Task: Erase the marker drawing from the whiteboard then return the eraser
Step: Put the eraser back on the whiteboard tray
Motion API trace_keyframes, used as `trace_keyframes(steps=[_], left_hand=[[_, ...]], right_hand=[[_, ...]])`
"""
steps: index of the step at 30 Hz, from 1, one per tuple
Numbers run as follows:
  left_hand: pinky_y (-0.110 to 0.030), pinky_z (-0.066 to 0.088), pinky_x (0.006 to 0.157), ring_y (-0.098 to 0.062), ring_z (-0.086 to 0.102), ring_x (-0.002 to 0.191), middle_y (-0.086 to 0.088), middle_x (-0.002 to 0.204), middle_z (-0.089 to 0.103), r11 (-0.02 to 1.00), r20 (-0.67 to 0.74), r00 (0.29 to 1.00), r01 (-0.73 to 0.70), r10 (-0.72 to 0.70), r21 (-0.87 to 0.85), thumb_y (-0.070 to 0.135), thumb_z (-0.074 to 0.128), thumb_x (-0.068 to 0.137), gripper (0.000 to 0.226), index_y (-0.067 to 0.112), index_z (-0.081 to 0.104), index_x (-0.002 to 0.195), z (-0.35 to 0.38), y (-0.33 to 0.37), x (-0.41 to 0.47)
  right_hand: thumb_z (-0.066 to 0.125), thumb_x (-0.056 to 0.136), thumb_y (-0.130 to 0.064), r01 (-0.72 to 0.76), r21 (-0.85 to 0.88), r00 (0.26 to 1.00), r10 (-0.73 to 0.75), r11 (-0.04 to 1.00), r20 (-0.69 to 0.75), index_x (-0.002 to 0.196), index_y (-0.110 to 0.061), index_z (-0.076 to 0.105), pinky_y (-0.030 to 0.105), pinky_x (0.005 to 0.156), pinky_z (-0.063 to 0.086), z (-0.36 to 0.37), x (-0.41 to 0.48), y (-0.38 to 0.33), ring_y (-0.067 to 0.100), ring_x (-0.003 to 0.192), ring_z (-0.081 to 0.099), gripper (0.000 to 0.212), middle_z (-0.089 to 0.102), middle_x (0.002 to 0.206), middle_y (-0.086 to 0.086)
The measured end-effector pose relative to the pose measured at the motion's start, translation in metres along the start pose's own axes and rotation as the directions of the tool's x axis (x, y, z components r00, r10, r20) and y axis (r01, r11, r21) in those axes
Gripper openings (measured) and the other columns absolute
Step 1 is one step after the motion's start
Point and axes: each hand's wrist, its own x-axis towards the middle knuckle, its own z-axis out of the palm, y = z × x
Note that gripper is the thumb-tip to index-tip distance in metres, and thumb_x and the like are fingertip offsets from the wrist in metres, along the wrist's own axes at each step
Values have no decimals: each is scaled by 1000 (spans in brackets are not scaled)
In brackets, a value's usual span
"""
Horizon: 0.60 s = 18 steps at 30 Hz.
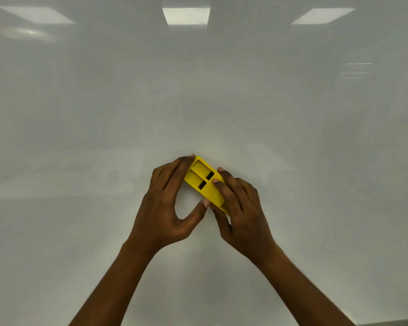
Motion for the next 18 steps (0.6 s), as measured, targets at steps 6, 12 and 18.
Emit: trace_keyframes(steps=[6,12,18], left_hand=[[-33,60,93,-19,49,139,3,157,48,998,81,995,55,-58,39,38,78,91,90,18,34,167,-18,-7,-3],[-41,64,82,-27,56,123,-12,136,57,984,33,992,113,-119,136,36,76,92,78,13,46,161,-21,-9,-11],[-28,51,85,-20,51,121,-7,130,58,980,-6,992,124,-125,157,46,73,94,68,10,59,151,-23,-17,-36]], right_hand=[[74,98,-19,78,-43,995,-75,996,72,150,-11,43,49,106,51,-25,16,9,33,132,56,61,51,156,13],[76,95,-17,160,-63,982,-153,985,108,150,-3,43,51,105,54,-36,23,4,36,132,59,65,55,151,18],[77,94,-30,28,-15,993,-26,999,113,147,2,52,39,111,50,-30,5,1,36,141,51,66,46,157,21]])
